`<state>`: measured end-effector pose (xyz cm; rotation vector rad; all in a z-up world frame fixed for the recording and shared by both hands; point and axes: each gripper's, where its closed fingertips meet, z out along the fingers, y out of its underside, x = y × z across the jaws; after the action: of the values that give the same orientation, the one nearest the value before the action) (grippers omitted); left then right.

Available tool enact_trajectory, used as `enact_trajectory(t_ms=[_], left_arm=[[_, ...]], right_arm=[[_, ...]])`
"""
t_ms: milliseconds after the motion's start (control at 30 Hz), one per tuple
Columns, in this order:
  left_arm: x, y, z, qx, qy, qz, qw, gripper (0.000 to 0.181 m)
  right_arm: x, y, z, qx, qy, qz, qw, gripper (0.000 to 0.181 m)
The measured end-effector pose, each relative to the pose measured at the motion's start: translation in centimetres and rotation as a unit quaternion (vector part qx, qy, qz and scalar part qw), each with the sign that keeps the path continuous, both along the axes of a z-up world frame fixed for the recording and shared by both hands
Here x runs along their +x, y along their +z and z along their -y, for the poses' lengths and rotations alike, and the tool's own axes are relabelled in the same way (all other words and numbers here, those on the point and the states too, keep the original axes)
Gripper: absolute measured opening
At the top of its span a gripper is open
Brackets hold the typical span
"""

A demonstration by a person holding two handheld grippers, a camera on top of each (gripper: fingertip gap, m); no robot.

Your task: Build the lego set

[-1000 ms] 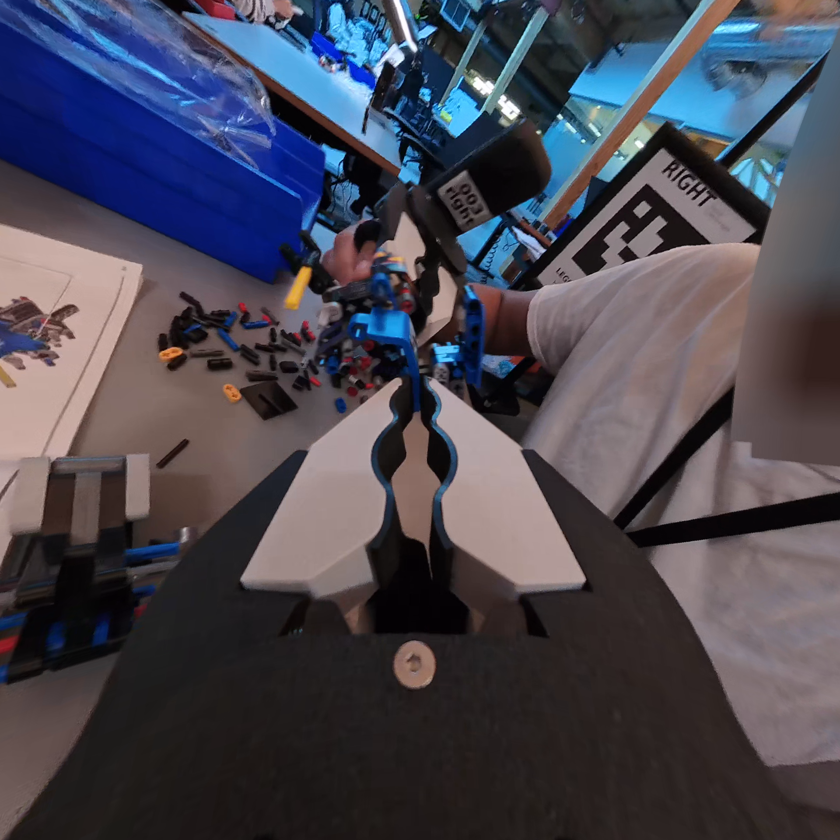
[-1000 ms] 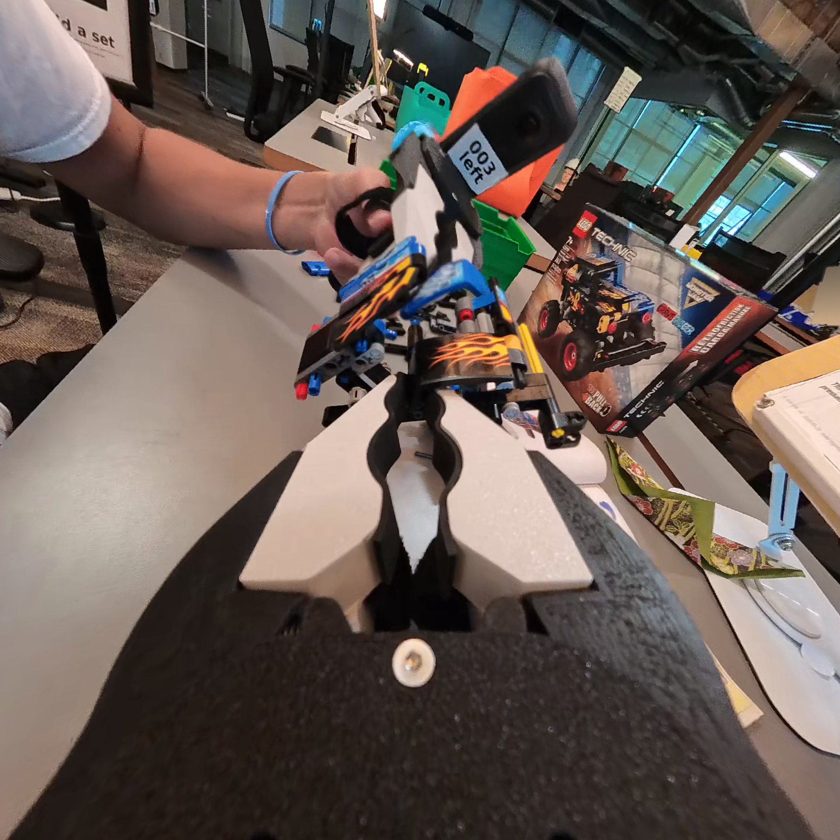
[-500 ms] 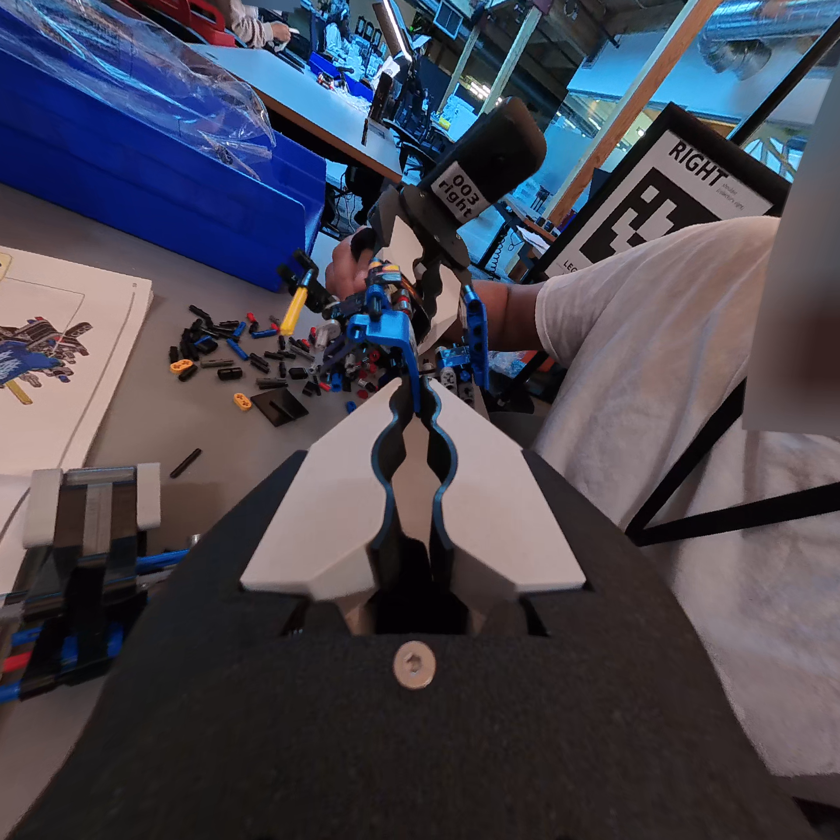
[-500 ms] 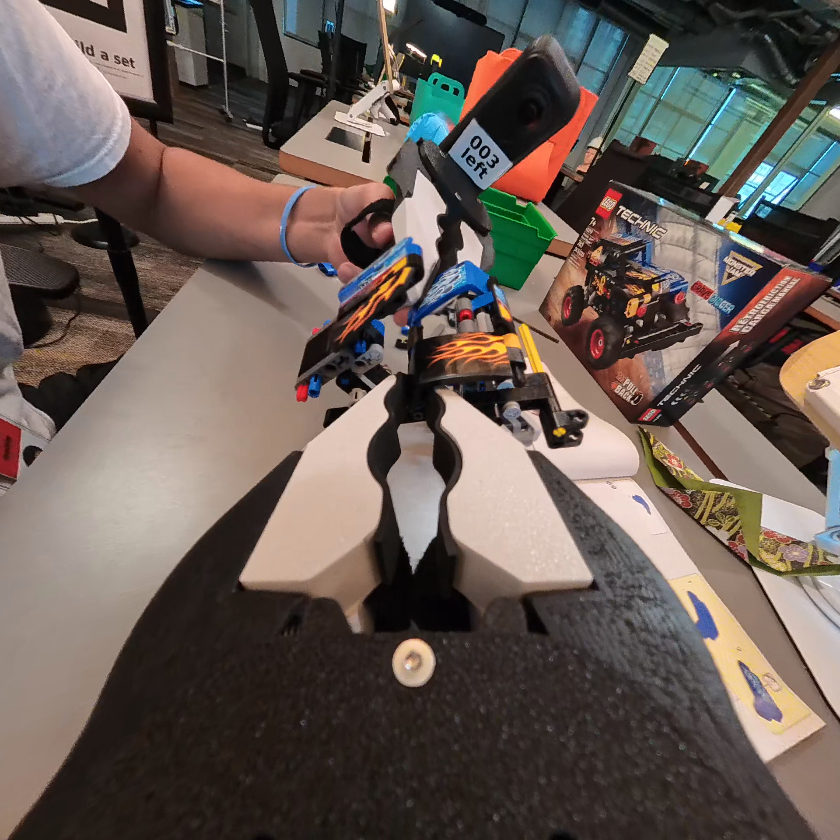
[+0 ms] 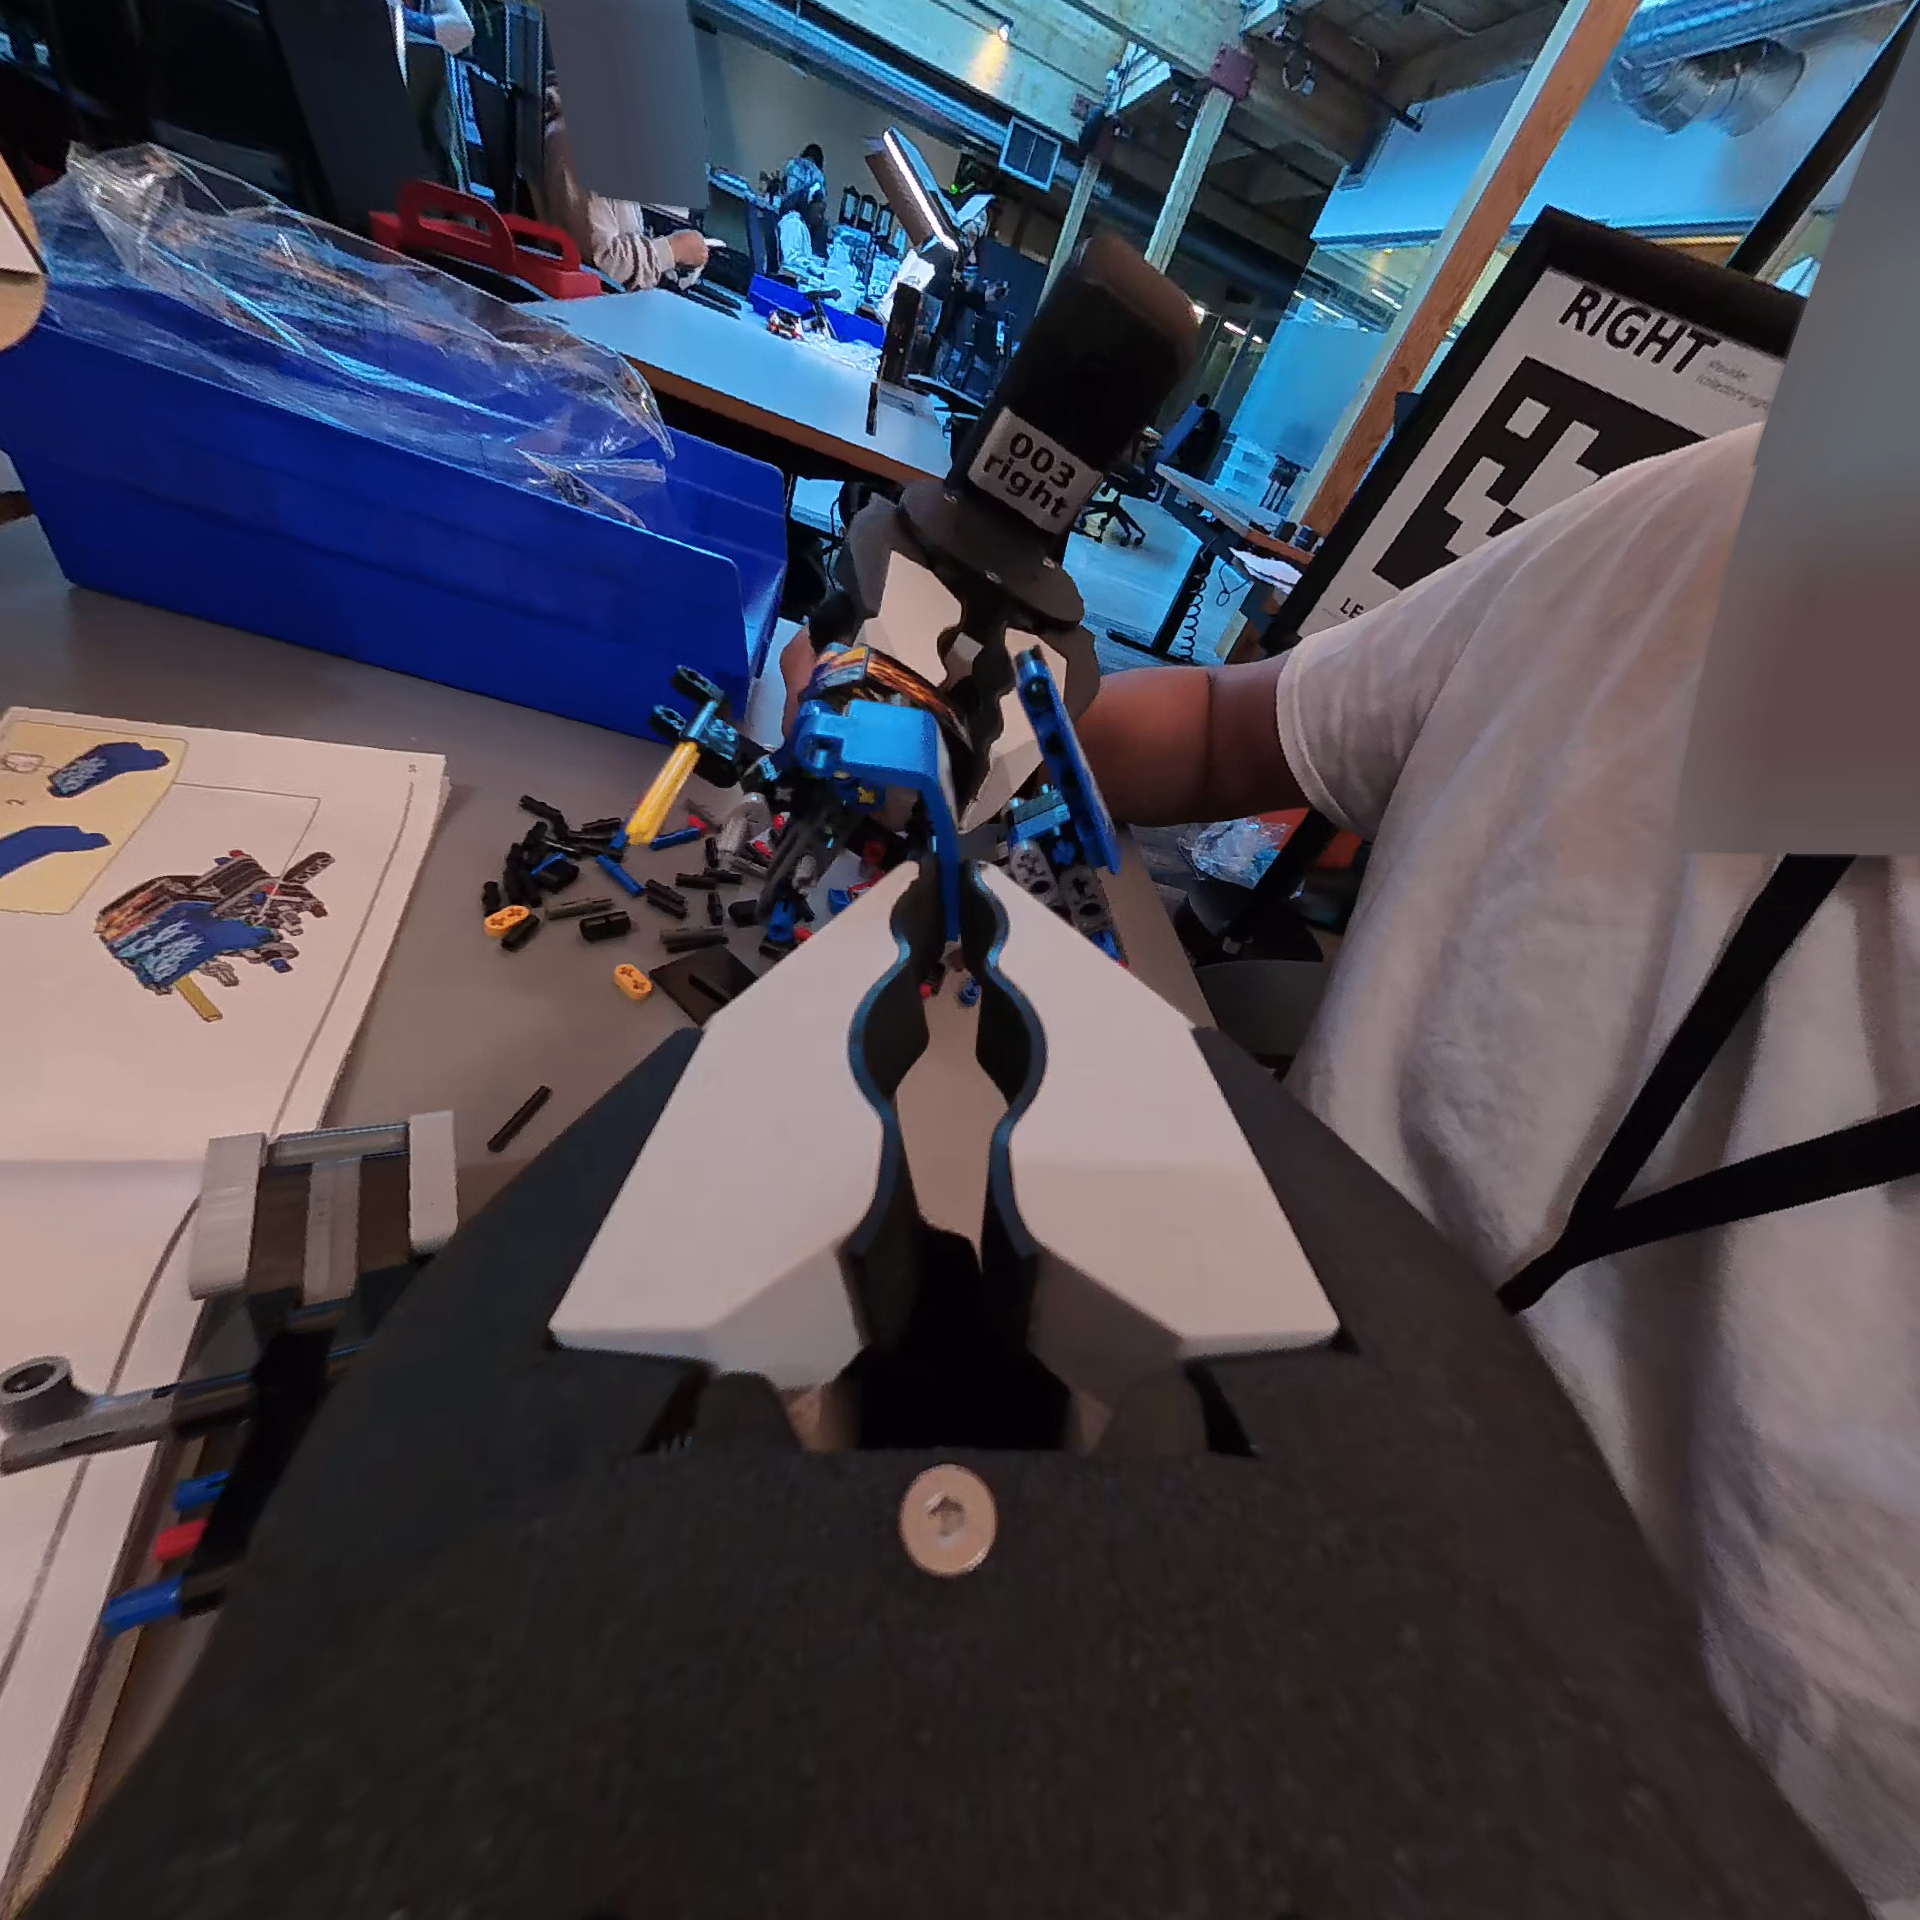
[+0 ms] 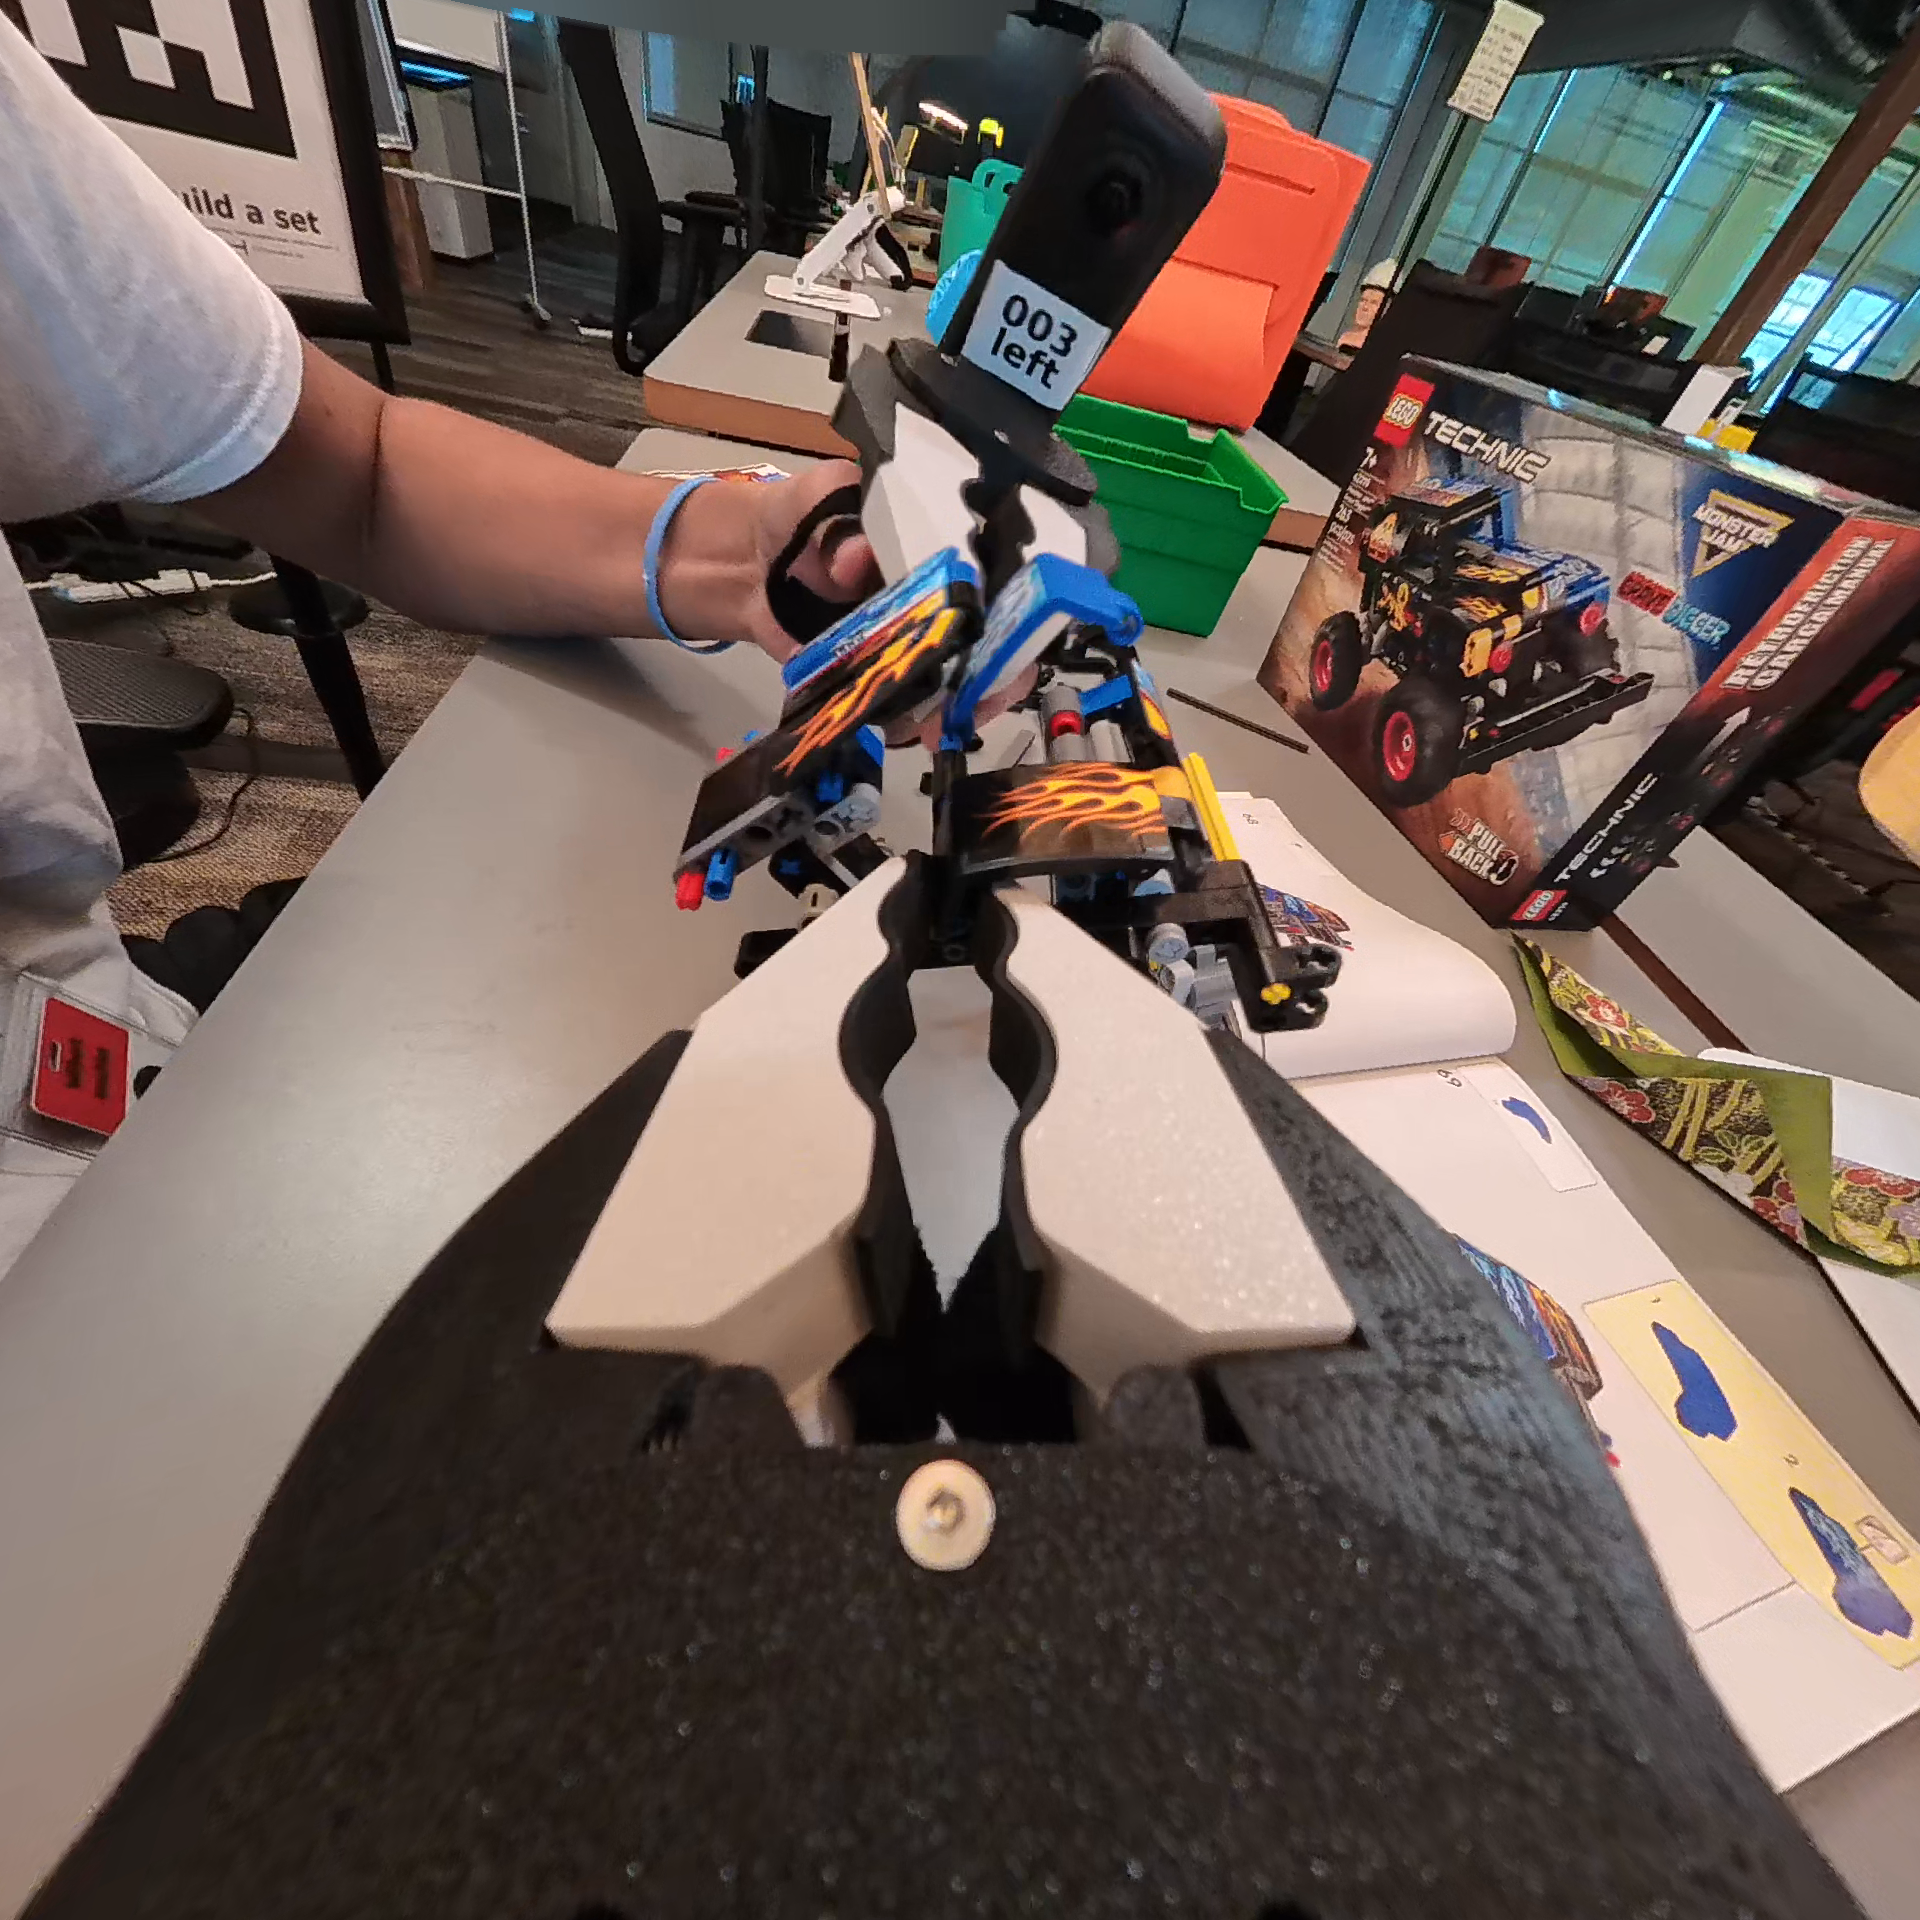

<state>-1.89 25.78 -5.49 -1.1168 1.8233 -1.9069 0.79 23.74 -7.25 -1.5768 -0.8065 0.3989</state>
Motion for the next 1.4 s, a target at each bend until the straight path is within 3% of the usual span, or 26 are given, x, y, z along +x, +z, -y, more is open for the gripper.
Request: enact_trajectory(t_ms=[700, 1400], left_arm=[[-0.4, -0.8, -0.4, -0.04, -0.018, -0.038, 0.998, 0.0], [-0.2, -1.6, -0.9, -0.15, -0.038, -0.121, 0.98, 0.0]], right_arm=[[-0.2, -0.3, 0.1, 0.019, -0.006, 0.039, 0.999, 0.006], [0.0, -1.5, -0.2, 0.031, -0.02, 0.099, 0.994, 0.006]])
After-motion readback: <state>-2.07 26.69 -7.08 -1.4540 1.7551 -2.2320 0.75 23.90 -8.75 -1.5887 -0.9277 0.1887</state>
